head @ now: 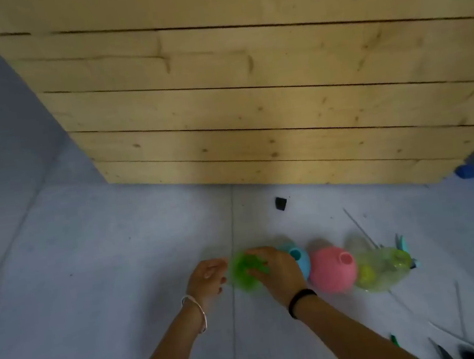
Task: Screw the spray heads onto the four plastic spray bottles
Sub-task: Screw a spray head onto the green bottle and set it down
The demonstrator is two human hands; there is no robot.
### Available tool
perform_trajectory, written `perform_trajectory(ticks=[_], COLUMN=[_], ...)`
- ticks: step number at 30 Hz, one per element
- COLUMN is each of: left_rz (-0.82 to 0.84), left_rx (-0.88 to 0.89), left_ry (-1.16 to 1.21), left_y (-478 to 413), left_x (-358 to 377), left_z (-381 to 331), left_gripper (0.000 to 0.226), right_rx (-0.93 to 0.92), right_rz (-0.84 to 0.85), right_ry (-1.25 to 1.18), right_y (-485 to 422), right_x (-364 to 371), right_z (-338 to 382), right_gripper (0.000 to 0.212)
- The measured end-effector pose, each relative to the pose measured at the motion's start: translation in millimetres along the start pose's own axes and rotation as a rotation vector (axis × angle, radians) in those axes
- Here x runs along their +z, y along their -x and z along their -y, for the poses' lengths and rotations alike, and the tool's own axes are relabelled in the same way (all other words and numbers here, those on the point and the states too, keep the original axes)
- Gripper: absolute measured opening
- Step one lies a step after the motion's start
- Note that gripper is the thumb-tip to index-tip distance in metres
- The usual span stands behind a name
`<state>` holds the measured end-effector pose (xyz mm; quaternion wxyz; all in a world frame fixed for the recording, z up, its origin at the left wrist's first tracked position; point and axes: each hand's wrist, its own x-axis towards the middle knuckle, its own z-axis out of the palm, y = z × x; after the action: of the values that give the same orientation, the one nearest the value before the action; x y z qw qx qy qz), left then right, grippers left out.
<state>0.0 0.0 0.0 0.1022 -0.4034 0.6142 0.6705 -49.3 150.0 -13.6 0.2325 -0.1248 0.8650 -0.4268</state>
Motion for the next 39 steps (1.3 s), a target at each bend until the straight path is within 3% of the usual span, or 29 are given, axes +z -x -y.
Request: perform_trajectory(ticks=[3,7,9,13,17,23,26,29,33,37,39], left_rz=[0.029,0.290,0.427,0.646,0.732,0.950,0.860,0.757,0.749,0.746,0.733], left_rx=[0.154,0.316,0.361,0.444,0.398,0.382,0.287,0.276,0.274,0.258,0.253], left_ry=[-0.166,-0.368,-0.445,-0.504,-0.514,-0.532,-0.535,-0.607,-0.654,-0.637,-0.637], left_y=[6,28,35,47,61,70,67,60,56,51,50], left_x=[0,6,14,43,75,95,99,103,108,105,104], left_z=[-7,-30,-35,-25,9,55,71,82,86,88,89], left_gripper=[0.026,0.079,0.091,0.087,0.081,0.073,0.081,0.095,0.095,0.079,0.081], right_rx=[0.008,-0.024,-0.010,0.039,0.154,0.618,0.840,1.010,1.080,1.138,1.172], right_rz=[-0.032,-0.054,-0.094,-0.200,-0.245,-0.473,-0.528,-0.482,-0.506,-0.616,-0.631], right_ry=[-0.074,-0.224,-0.306,-0.491,-0.549,-0.683,-0.735,-0.810,-0.776,-0.678,-0.581], right_y=[5,25,40,81,131,201,217,219,203,185,180], right_x=[-17,-58,-81,-117,-133,-120,-101,-81,-61,-48,-43], right_z=[11,29,33,27,-5,-101,-141,-160,-171,-171,-168], right_gripper=[0.031,0.021,0.028,0.022,0.024,0.032,0.047,0.038,0.042,0.094,0.103])
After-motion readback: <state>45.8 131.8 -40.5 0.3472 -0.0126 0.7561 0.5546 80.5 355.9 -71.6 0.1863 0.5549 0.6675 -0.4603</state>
